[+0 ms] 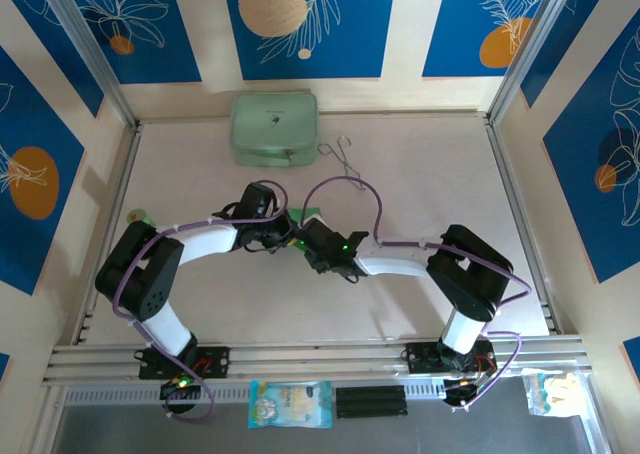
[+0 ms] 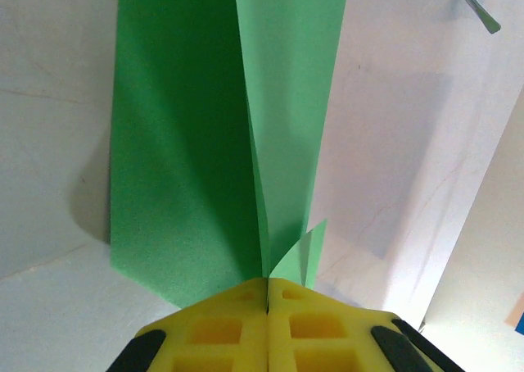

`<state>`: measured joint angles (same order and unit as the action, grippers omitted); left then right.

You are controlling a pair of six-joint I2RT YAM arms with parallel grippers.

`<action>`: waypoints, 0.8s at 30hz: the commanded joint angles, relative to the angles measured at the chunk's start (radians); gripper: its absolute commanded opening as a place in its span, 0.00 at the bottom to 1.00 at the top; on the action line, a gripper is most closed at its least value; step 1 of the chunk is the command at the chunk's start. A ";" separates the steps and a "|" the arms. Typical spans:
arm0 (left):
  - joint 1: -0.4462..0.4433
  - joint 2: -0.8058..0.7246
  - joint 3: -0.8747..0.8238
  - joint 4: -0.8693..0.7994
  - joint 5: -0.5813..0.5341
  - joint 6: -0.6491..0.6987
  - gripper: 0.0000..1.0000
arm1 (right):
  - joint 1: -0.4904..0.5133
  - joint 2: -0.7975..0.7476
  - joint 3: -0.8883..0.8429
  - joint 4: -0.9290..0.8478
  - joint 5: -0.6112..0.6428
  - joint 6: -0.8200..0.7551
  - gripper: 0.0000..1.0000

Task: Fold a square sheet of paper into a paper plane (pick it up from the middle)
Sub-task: Fourth fold the wing at the center of the table.

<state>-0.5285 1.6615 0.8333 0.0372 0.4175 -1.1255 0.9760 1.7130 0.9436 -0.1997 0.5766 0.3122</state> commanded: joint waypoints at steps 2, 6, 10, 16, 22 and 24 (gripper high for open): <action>-0.008 -0.019 0.033 -0.019 0.002 -0.013 0.09 | 0.006 0.024 0.025 0.020 0.011 -0.017 0.36; -0.008 -0.020 0.032 -0.020 0.003 -0.020 0.09 | 0.006 0.036 0.030 0.019 0.012 -0.018 0.31; -0.006 -0.021 0.033 -0.021 -0.001 -0.024 0.12 | 0.006 0.042 0.030 0.013 0.008 -0.017 0.24; -0.005 -0.044 0.025 -0.039 -0.029 -0.018 0.18 | 0.002 0.040 0.023 0.013 -0.007 -0.015 0.16; 0.019 -0.136 -0.026 -0.075 -0.122 0.009 0.28 | -0.012 0.037 0.008 0.030 -0.070 -0.013 0.15; 0.024 -0.174 -0.055 -0.077 -0.148 0.016 0.29 | -0.021 0.037 0.003 0.035 -0.102 -0.006 0.15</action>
<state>-0.5159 1.5425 0.8131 -0.0025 0.3344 -1.1393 0.9657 1.7451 0.9501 -0.1848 0.5323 0.2955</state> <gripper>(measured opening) 0.291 0.150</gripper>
